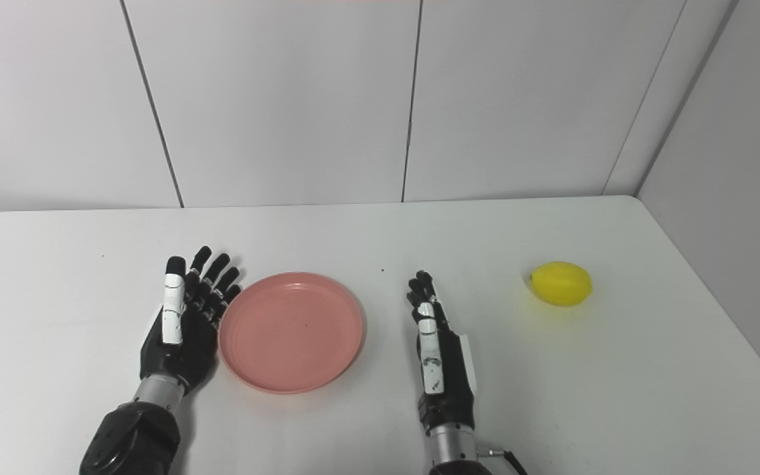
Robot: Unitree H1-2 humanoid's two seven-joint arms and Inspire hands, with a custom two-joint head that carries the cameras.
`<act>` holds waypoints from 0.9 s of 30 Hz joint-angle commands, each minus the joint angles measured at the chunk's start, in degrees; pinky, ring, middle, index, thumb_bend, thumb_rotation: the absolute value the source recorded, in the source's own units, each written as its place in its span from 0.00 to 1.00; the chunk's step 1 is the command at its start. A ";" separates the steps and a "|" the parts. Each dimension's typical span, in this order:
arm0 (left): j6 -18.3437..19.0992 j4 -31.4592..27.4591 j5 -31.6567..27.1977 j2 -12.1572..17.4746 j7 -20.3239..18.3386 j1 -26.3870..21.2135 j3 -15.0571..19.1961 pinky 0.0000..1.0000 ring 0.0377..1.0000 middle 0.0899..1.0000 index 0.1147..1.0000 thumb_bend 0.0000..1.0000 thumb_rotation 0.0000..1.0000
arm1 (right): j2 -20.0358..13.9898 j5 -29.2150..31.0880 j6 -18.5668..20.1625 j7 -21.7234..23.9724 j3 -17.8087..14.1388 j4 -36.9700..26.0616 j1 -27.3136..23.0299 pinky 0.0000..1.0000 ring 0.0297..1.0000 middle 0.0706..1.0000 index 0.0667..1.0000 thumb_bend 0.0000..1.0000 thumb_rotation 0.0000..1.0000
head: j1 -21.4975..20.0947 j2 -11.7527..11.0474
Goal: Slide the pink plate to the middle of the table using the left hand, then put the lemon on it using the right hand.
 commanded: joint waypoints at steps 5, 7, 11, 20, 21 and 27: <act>1.06 2.17 0.41 0.41 -0.40 -0.18 -0.24 1.00 0.97 0.97 1.00 0.82 0.82 | -0.58 -4.15 -3.86 -3.77 -1.63 0.03 -0.47 0.88 0.84 0.81 0.80 0.82 0.97 | -1.17 -0.35; 1.03 2.36 0.49 0.43 -0.58 -0.30 -0.23 1.00 0.96 0.96 1.00 0.82 0.82 | -0.80 -4.66 -2.96 -4.22 -1.78 -1.20 -0.58 0.85 0.82 0.79 0.77 0.84 0.95 | -1.68 -0.47; 0.62 3.03 0.70 0.43 -0.77 -0.57 -0.16 1.00 0.96 0.96 1.00 0.82 0.83 | -1.77 -7.34 -2.93 -5.23 -2.01 -2.75 -0.99 0.81 0.79 0.77 0.76 0.83 0.96 | -2.32 -0.73; 0.40 3.95 0.24 0.21 -1.35 -0.99 0.09 1.00 0.97 0.96 1.00 0.82 0.83 | -5.48 -11.50 1.42 -5.59 -3.33 -6.18 -3.12 0.77 0.78 0.78 0.76 0.77 0.99 | -2.89 -1.20; 0.36 4.02 0.20 0.19 -1.40 -1.01 0.12 1.00 0.97 0.96 1.00 0.82 0.83 | -5.68 -11.52 1.95 -5.55 -3.41 -6.53 -3.24 0.77 0.78 0.77 0.76 0.77 0.99 | -3.09 -1.26; 0.57 3.97 0.16 -0.06 -1.24 -1.00 0.21 1.00 0.96 0.95 1.00 0.82 0.83 | -9.36 -15.64 1.52 -5.84 -3.71 -7.03 -5.79 0.71 0.77 0.76 0.74 0.74 0.99 | -3.39 -1.37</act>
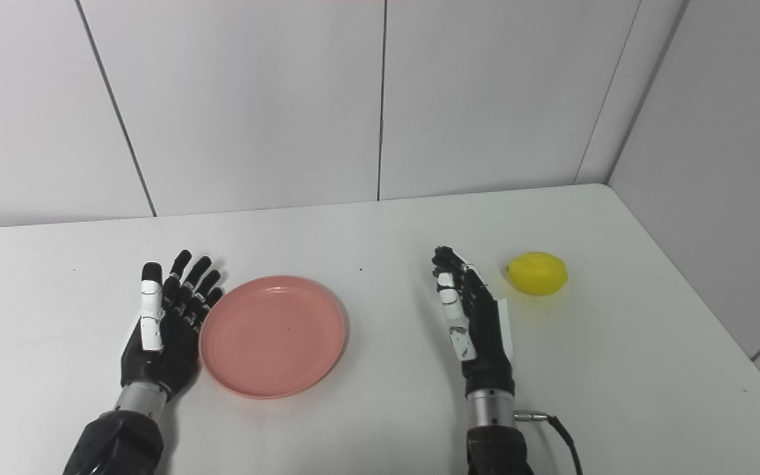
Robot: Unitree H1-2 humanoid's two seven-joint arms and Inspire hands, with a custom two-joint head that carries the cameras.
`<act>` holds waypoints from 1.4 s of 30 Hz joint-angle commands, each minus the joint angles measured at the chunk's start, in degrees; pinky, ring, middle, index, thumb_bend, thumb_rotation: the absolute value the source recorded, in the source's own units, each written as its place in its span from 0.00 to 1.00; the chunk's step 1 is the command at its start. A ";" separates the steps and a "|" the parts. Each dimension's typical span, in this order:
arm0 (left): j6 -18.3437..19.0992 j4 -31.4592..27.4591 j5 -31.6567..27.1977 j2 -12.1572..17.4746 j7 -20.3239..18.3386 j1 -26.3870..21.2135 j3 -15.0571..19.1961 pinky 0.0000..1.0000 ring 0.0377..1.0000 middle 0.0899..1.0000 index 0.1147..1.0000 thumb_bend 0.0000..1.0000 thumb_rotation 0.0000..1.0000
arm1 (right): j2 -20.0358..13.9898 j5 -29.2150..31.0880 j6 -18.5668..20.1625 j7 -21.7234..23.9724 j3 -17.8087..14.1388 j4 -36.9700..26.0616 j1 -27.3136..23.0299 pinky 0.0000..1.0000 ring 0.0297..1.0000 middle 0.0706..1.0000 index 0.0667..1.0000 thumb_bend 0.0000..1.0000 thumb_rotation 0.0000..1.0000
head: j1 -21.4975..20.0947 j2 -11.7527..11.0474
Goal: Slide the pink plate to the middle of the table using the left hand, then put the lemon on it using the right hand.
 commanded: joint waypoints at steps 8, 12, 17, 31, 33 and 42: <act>1.19 2.02 0.09 -0.01 0.16 0.61 -0.02 1.00 0.96 0.95 1.00 0.82 0.84 | -6.65 -10.27 0.10 -0.94 -0.31 -2.90 -5.22 0.73 0.77 0.77 0.74 0.80 0.99 | -0.55 -0.22; 1.12 2.43 -0.17 0.00 0.25 0.55 0.17 1.00 0.96 0.95 1.00 0.82 0.83 | -9.12 -14.87 0.30 -1.13 -0.45 -3.00 -6.63 0.71 0.75 0.76 0.74 0.79 1.00 | -0.73 -0.33; 1.21 2.22 -0.05 0.05 0.29 0.66 -0.05 1.00 0.96 0.95 1.00 0.81 0.84 | -11.36 -18.78 0.62 -1.99 -1.22 -2.29 -8.73 0.69 0.76 0.77 0.74 0.80 1.00 | -0.87 -0.36; 1.16 2.56 -0.21 0.06 0.16 0.52 0.04 1.00 0.96 0.96 1.00 0.82 0.84 | -21.00 -28.62 -0.94 -6.43 -1.32 5.40 -14.31 0.70 0.77 0.77 0.74 0.83 0.99 | -1.04 -0.62; 1.20 2.56 -0.32 0.10 0.12 0.51 0.08 1.00 0.96 0.96 1.00 0.82 0.83 | -22.36 -30.51 -1.09 -7.33 -0.84 6.54 -14.79 0.73 0.77 0.77 0.74 0.82 0.99 | -1.12 -0.61; 1.90 1.88 -0.33 -0.04 0.24 0.78 -0.16 1.00 0.96 0.96 1.00 0.82 0.83 | -27.75 -34.54 1.35 -7.61 0.44 11.14 -15.86 0.77 0.78 0.78 0.72 0.83 0.93 | -1.22 -0.79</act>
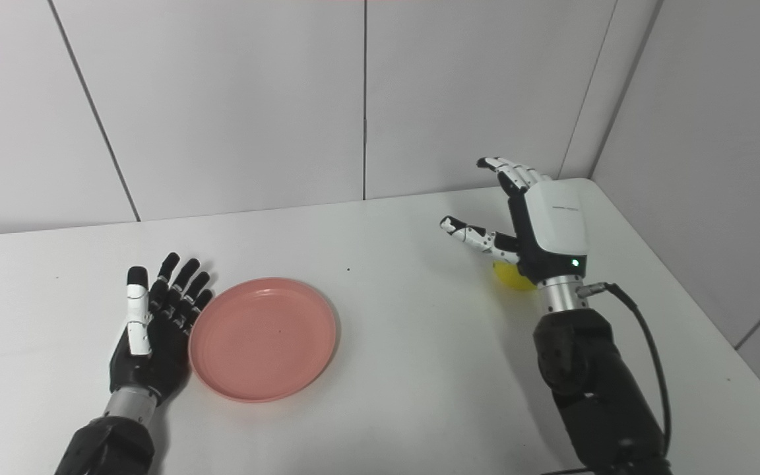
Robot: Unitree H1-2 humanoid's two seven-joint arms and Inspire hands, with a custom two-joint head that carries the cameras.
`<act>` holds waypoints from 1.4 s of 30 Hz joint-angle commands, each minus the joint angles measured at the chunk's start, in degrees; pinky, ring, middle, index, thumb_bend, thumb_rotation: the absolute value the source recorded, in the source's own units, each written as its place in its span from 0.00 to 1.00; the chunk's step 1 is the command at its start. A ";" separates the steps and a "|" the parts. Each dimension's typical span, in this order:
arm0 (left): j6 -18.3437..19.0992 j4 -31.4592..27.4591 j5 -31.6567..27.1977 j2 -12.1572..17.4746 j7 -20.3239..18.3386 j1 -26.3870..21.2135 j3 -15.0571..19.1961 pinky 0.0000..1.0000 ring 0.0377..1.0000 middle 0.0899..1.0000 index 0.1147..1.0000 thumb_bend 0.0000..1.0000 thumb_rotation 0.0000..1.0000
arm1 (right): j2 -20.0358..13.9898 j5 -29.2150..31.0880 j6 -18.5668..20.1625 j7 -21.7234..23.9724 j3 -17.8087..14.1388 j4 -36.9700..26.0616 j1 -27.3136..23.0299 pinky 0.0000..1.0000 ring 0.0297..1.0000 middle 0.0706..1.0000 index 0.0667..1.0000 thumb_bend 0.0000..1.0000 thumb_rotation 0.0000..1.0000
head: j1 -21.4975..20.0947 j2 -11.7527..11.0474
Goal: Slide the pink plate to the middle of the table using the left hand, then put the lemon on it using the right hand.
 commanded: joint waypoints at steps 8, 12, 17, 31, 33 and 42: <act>1.84 1.74 0.41 0.04 0.42 1.20 -0.30 1.00 0.96 0.96 1.00 0.81 0.85 | -3.74 -4.36 7.17 3.84 0.30 -0.28 -1.17 0.77 0.77 0.77 0.71 0.83 0.92 | 0.11 0.16; 1.86 1.56 0.50 -0.17 0.61 1.26 -0.39 1.00 0.96 0.96 1.00 0.81 0.85 | -4.77 -5.92 8.22 3.95 1.21 1.35 -1.03 0.77 0.75 0.75 0.71 0.85 0.91 | 0.15 0.23; 1.71 1.63 0.60 -0.17 0.63 1.21 -0.44 1.00 0.96 0.96 1.00 0.80 0.86 | -6.16 -6.76 7.76 2.64 2.42 5.24 -1.90 0.77 0.75 0.75 0.70 0.85 0.90 | 0.39 0.14; 1.96 1.21 0.73 0.04 0.63 1.41 -0.69 1.00 0.96 0.96 1.00 0.81 0.85 | -7.18 -4.96 7.39 1.59 5.07 13.45 -4.20 0.75 0.75 0.74 0.71 0.86 0.87 | 0.89 0.17; 2.01 1.10 0.69 0.06 0.63 1.46 -0.73 1.00 0.96 0.96 1.00 0.80 0.85 | -7.41 -4.93 7.02 0.97 5.48 14.61 -4.44 0.75 0.74 0.74 0.70 0.85 0.87 | 0.93 0.27; 2.17 1.02 0.97 0.21 0.79 1.43 -0.89 1.00 0.95 0.96 1.00 0.81 0.86 | -8.12 -4.43 7.14 0.46 6.77 17.55 -5.11 0.74 0.74 0.74 0.71 0.85 0.86 | 1.06 0.19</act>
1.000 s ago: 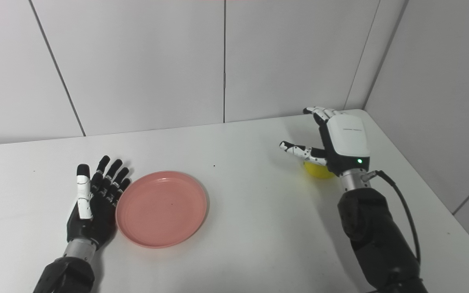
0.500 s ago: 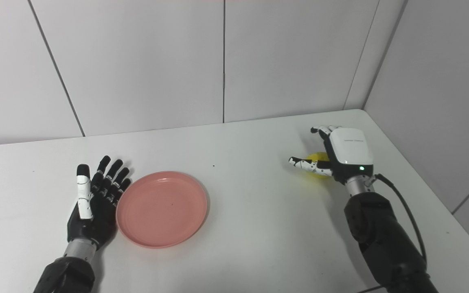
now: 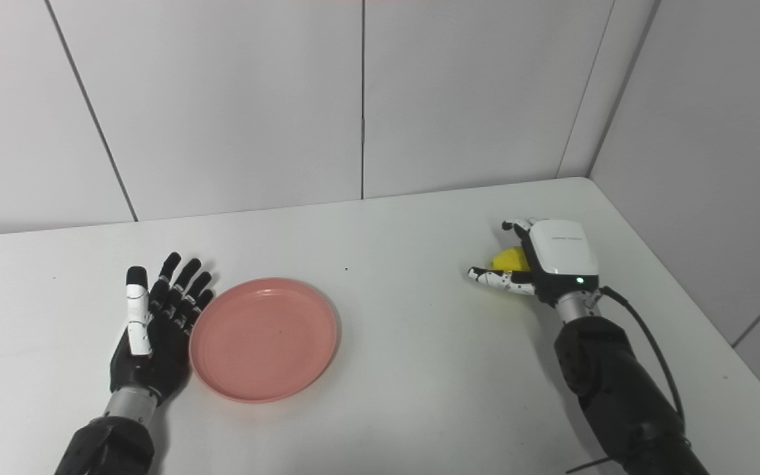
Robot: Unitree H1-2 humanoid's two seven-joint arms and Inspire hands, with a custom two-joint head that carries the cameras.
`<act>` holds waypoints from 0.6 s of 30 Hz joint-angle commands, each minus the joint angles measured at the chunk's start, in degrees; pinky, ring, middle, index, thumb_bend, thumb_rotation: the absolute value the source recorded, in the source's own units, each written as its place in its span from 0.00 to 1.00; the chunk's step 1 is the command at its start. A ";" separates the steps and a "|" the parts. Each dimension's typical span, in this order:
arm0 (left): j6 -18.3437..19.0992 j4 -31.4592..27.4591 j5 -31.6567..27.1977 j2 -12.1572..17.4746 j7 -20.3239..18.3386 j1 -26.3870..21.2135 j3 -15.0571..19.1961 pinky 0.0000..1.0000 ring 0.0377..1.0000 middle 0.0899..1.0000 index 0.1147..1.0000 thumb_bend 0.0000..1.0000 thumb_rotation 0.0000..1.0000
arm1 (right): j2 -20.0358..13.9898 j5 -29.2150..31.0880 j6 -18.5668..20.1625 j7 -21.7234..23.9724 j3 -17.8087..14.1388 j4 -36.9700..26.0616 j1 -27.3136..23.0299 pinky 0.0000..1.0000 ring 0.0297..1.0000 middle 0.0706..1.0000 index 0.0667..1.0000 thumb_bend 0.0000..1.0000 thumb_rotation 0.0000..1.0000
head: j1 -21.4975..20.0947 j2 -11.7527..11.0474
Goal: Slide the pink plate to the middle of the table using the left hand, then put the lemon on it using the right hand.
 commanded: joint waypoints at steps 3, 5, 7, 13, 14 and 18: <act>2.41 0.92 0.60 0.12 0.78 1.40 -0.27 1.00 0.95 0.95 1.00 0.80 0.85 | -2.21 0.94 0.90 -0.96 -0.23 -1.05 -2.36 0.74 0.75 0.74 0.71 0.84 0.87 | -0.06 0.24; 2.52 0.87 0.64 0.15 0.79 1.43 -0.32 1.00 0.96 0.96 1.00 0.80 0.85 | -2.19 1.15 1.10 -0.89 -0.11 -0.91 -2.28 0.74 0.74 0.74 0.72 0.84 0.86 | -0.07 0.26; 2.51 0.89 0.65 0.15 0.77 1.45 -0.33 1.00 0.96 0.96 1.00 0.80 0.86 | -2.09 1.51 1.02 -1.02 -0.05 -0.63 -2.20 0.74 0.74 0.74 0.72 0.84 0.85 | -0.04 0.24; 2.80 0.37 0.72 0.01 0.94 1.57 -0.45 1.00 0.96 0.96 1.00 0.79 0.86 | -2.00 2.48 1.50 0.75 0.15 -1.41 -1.62 0.67 0.72 0.73 0.72 0.83 0.83 | -0.13 0.26; 2.79 0.42 0.74 0.01 0.97 1.56 -0.44 1.00 0.96 0.96 1.00 0.79 0.86 | -1.95 2.80 1.46 0.89 0.06 -1.55 -1.50 0.61 0.69 0.72 0.70 0.83 0.82 | -0.13 0.26; 2.76 0.42 0.68 -0.03 0.98 1.59 -0.42 1.00 0.95 0.95 1.00 0.79 0.85 | -1.88 4.12 0.96 0.88 -0.30 -2.02 -0.86 0.46 0.55 0.61 0.62 0.83 0.78 | -0.24 0.35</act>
